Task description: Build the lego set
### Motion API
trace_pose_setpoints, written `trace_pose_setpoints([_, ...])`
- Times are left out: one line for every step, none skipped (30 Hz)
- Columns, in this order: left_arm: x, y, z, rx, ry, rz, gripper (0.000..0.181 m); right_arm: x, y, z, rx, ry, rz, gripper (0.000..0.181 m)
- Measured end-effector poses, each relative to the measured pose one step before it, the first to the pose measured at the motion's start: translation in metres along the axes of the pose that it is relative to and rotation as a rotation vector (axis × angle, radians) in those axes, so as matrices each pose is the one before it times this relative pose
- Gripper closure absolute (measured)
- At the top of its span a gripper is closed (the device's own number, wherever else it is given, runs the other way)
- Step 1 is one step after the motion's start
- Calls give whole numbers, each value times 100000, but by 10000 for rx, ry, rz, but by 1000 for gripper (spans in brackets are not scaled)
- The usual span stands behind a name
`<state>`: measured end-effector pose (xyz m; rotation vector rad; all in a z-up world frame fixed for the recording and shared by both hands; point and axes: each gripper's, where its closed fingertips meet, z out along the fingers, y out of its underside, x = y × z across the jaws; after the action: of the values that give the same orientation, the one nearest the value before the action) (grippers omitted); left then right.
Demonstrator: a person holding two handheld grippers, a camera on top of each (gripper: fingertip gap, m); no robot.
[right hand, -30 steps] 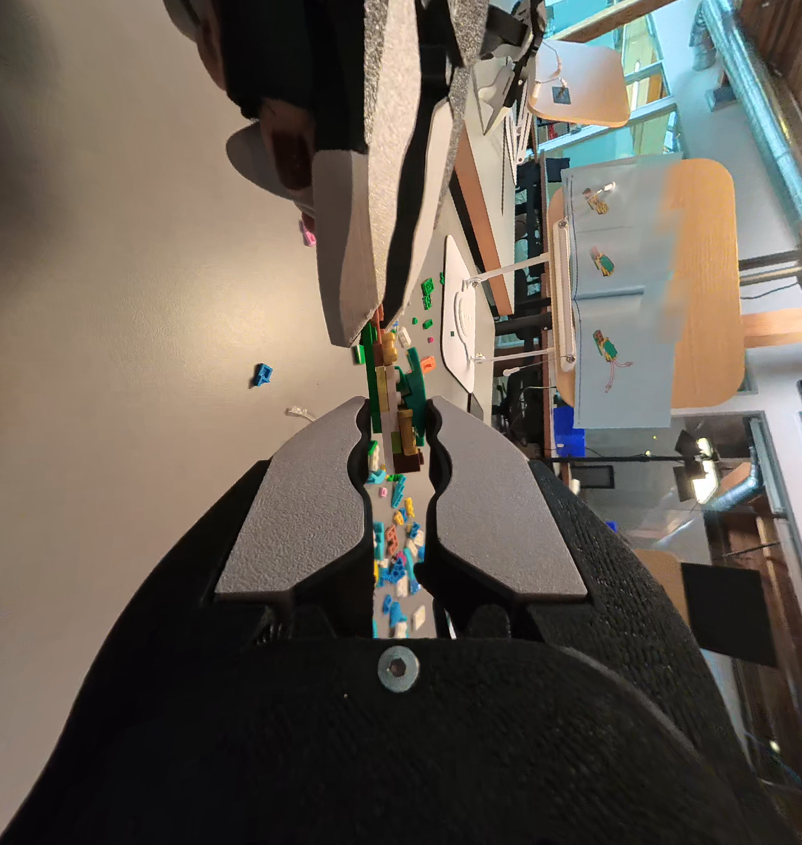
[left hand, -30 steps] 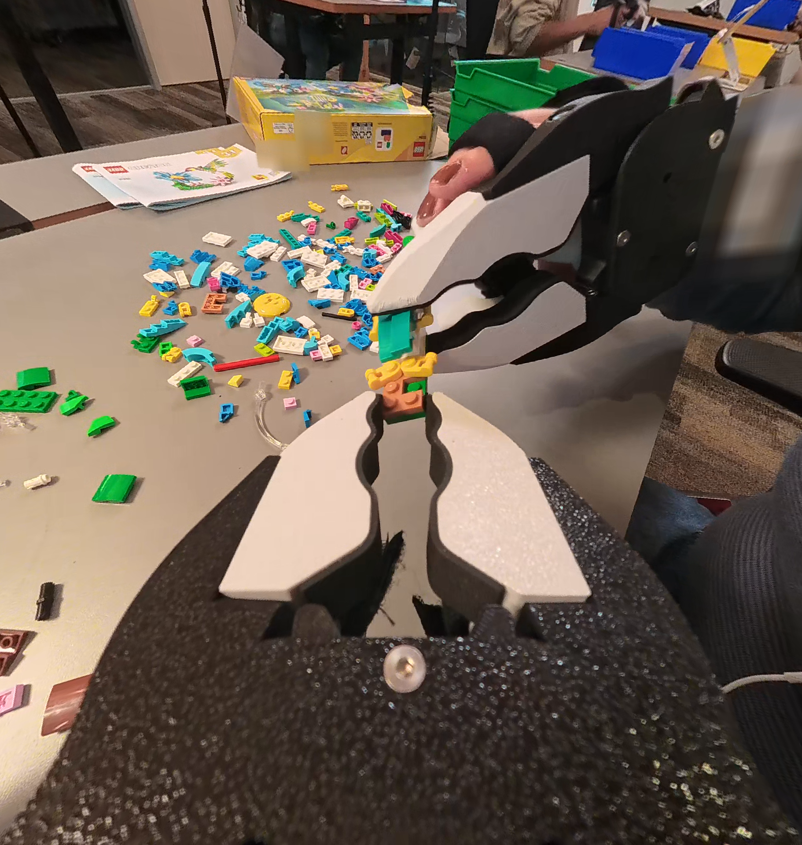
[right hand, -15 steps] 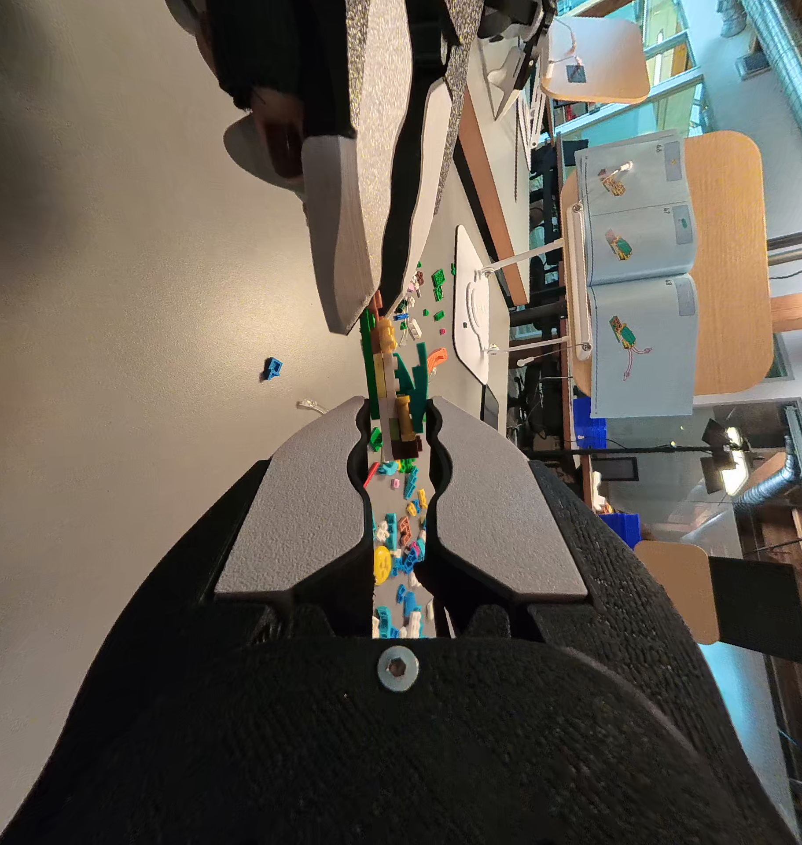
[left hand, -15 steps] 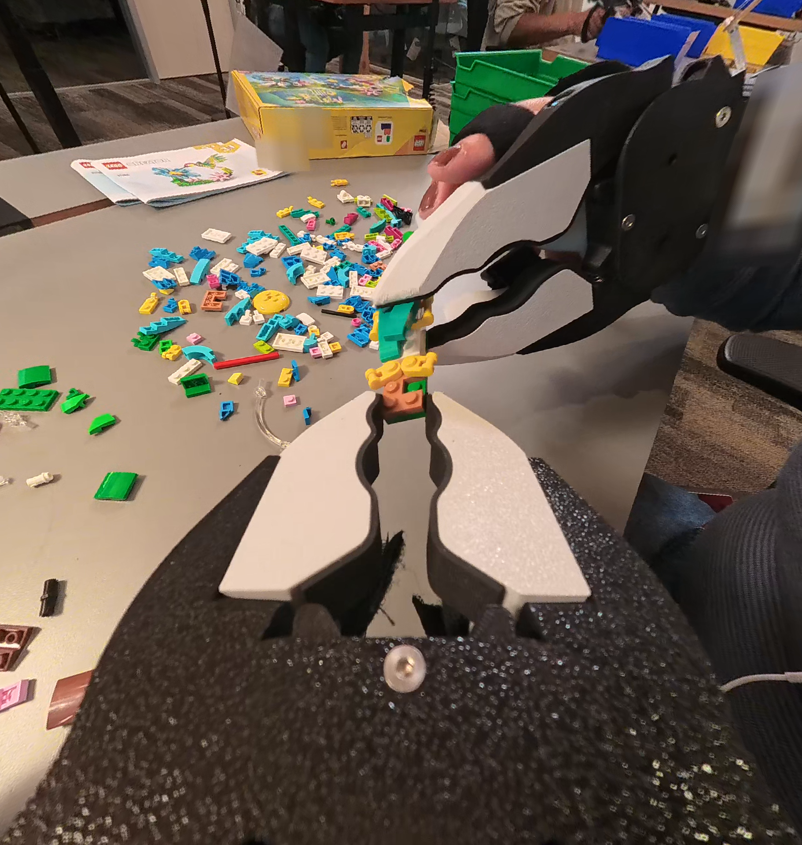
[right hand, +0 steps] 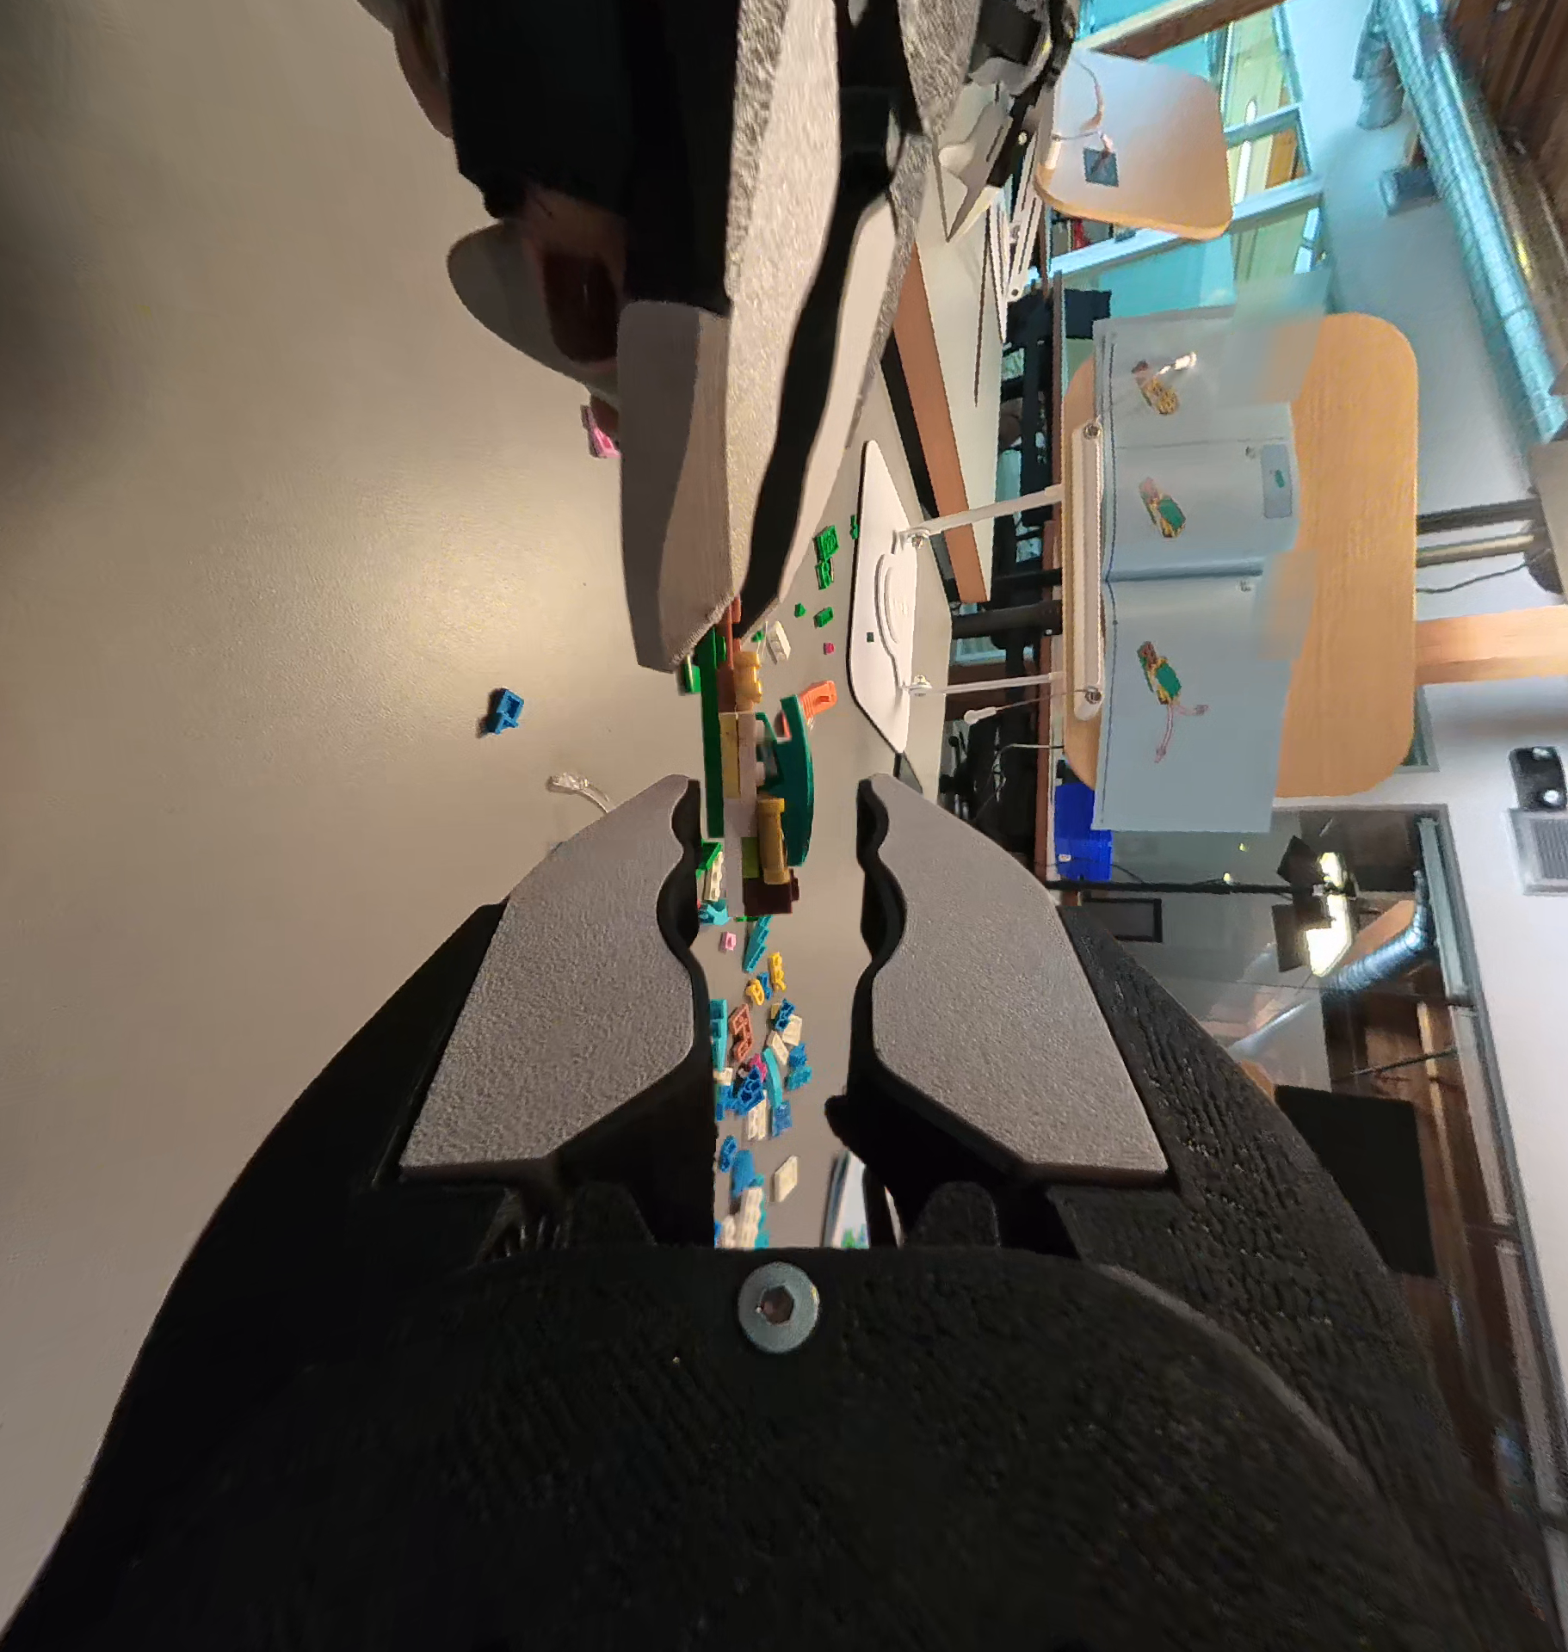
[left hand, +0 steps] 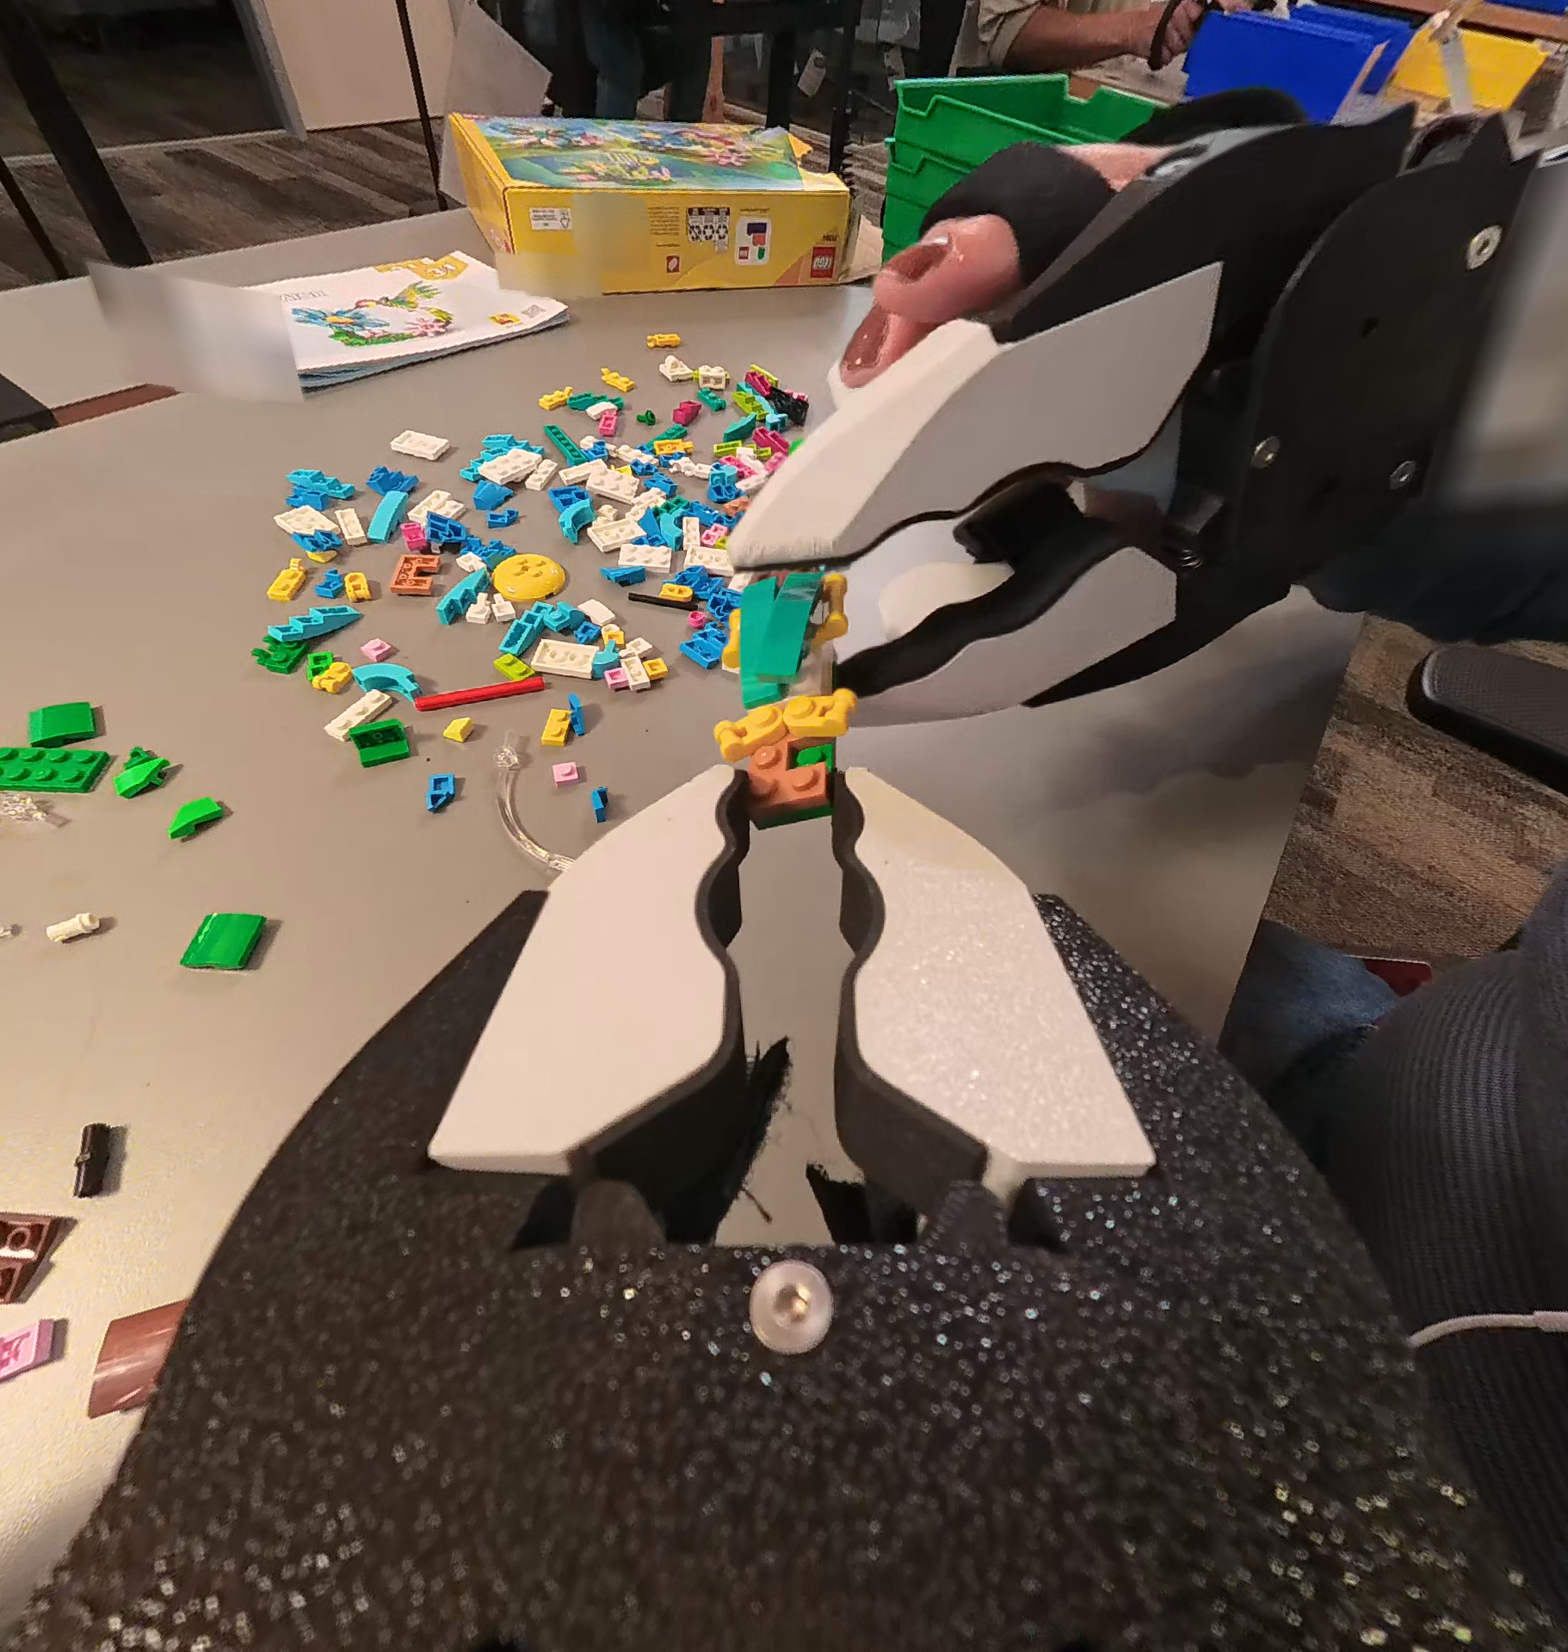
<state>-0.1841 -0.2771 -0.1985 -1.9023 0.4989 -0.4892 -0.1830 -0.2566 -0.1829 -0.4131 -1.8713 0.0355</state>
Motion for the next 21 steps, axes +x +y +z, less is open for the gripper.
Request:
trace_pose_setpoints([40, 11, 14, -14, 18, 3, 164, -128, -125, 31, 22, -28, -219, 149])
trace_pose_setpoints([39, 9, 14, -11, 12, 14, 164, -90, -47, 57, -31, 16, -212, 148])
trace_pose_setpoints([53, -11, 1, 2, 26, 6, 164, -128, 17, 98, -61, -9, -205, 148])
trace_pose_setpoints([44, -22, -17, 8, 25, 3, 164, -157, 59, 93, -75, -22, -175, 148])
trace_pose_setpoints([53, -32, -20, 11, 30, 20, 164, -118, 72, 68, -59, -3, -130, 149])
trace_pose_setpoints([48, -56, -31, 26, 41, 33, 164, -84, 58, 26, -21, -3, -70, 150])
trace_pose_setpoints([68, -15, -30, -1, 45, 46, 164, -41, 32, 2, 8, 8, 3, 152])
trace_pose_setpoints([24, 25, 0, -21, 22, 61, 164, 13, 21, -27, 24, 1, 47, 153])
trace_pose_setpoints([72, 26, 22, -8, 49, 51, 164, -1, 20, -47, 23, -27, 51, 155])
trace_pose_setpoints([118, -2, 42, 12, 74, 43, 164, -7, 5, -42, 19, -34, 30, 157])
trace_pose_setpoints([44, -12, 24, 17, 23, 40, 164, -7, 7, -45, 15, -28, -4, 157])
trace_pose_setpoints([48, 7, 4, 4, 36, 17, 164, -14, -22, -53, 26, -11, -51, 157])
trace_pose_setpoints([48, -11, 7, 6, 45, -24, 164, -2, -37, -55, 37, 7, -88, 157])
trace_pose_setpoints([51, -10, 9, 13, 47, -37, 164, -17, -33, -58, 43, -1, -80, 157])
trace_pose_setpoints([48, 2, 8, 1, 48, -41, 164, -21, -48, -51, 53, -4, -81, 157])
trace_pose_setpoints([49, -2, -11, 11, 53, -39, 164, 5, -66, -67, 80, 14, -101, 157])
trace_pose_setpoints([57, -39, -19, 29, 61, -33, 164, 29, -77, -75, 116, 32, -114, 157])
trace_pose_setpoints([81, -43, -21, 25, 73, -13, 164, 38, -116, -101, 144, 50, -132, 157])
trace_pose_setpoints([95, -45, -34, 23, 77, 4, 164, 39, -117, -127, 152, 55, -121, 157])
trace_pose_setpoints([115, -44, -31, 16, 84, 33, 164, 10, -126, -111, 148, 18, -64, 157])
trace_pose_setpoints([145, -53, -26, 24, 102, 43, 164, -44, -153, -130, 175, -24, -37, 158])
